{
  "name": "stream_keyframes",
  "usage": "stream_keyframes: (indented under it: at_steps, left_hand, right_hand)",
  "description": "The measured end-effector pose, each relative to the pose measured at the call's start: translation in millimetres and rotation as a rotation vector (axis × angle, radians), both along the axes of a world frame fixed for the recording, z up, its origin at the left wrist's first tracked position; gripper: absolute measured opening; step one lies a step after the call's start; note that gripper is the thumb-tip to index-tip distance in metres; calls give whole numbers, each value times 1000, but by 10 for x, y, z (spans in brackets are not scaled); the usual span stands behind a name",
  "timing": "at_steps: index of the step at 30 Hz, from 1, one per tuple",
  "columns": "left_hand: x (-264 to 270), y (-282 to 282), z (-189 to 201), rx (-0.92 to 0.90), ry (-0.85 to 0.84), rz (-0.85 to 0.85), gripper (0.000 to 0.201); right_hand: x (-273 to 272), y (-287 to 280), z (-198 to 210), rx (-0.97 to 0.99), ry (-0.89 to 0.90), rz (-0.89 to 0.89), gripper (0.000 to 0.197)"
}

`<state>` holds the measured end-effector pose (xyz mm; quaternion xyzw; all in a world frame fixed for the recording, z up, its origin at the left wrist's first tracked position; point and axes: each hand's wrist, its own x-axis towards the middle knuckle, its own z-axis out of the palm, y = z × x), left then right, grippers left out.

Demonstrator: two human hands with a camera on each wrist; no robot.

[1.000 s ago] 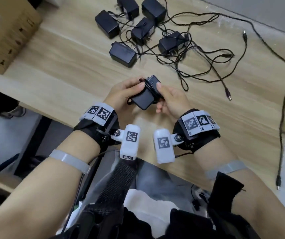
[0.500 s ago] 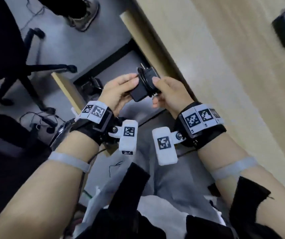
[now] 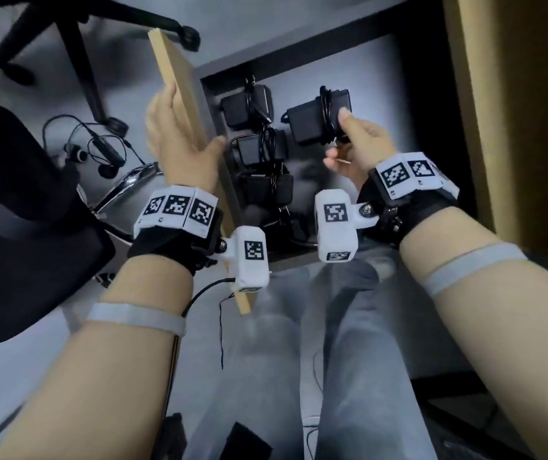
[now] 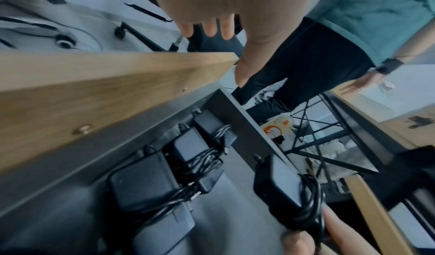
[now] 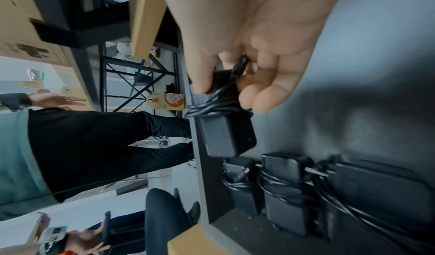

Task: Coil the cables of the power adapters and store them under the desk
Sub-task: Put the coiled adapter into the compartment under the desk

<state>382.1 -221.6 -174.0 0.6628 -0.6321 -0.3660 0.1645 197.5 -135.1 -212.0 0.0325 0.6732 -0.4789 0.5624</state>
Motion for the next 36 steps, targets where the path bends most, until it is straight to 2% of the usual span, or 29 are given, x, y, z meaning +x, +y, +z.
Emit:
stream_keyframes:
  at_steps: [2,5,11,16,18,20,22,24,26,27,30,31,34,36]
  left_hand:
    - [69,-30,-177,119,-12,60,85]
    - [123,-5,-360,241,61,98,88]
    - [119,37,-444,156,11,97,74]
    - [122,44,-466,124,81,71,76]
    - [120,33,-461,151,74,77,76]
    - [102,30,-409,189,61,78,79]
    - [42,33,-303,231,7,54,88]
    - [-48,38,-141,241,-132,29,96]
    - [-180,52,66,240,-155,-18,94]
    - [-265,58,183,257,-90,-50,87]
    - [-611,139,598,416,214,-125,43]
    - [-738,186,726,491,293,-143,38]
    - [-1140,429,1098,629,442,-236,17]
    - [-1432,640,1311,660,513,-330,17]
  right_hand:
    - [-63,-192,-146,4,5,-9,26]
    - [-126,-430,-340,71,0,-32,22]
    - [-89,-615,-573,241,25,95,29]
    - [-49,-585,-606,225,183,224,25]
    - [-48,-563,-578,231,208,242,33]
    - [-50,-527,-494,269,173,262,52]
    - [-61,-468,-334,321,134,286,73]
    - [-108,-385,-152,377,124,293,88]
    - [-151,-268,97,360,21,211,76]
    - [-176,-205,251,337,-52,174,63]
    - [-256,6,731,243,-179,136,17]
    - [-300,90,885,202,-176,133,12]
    - [-496,381,1370,54,-108,121,17]
    - [-677,644,1681,-36,-68,78,20]
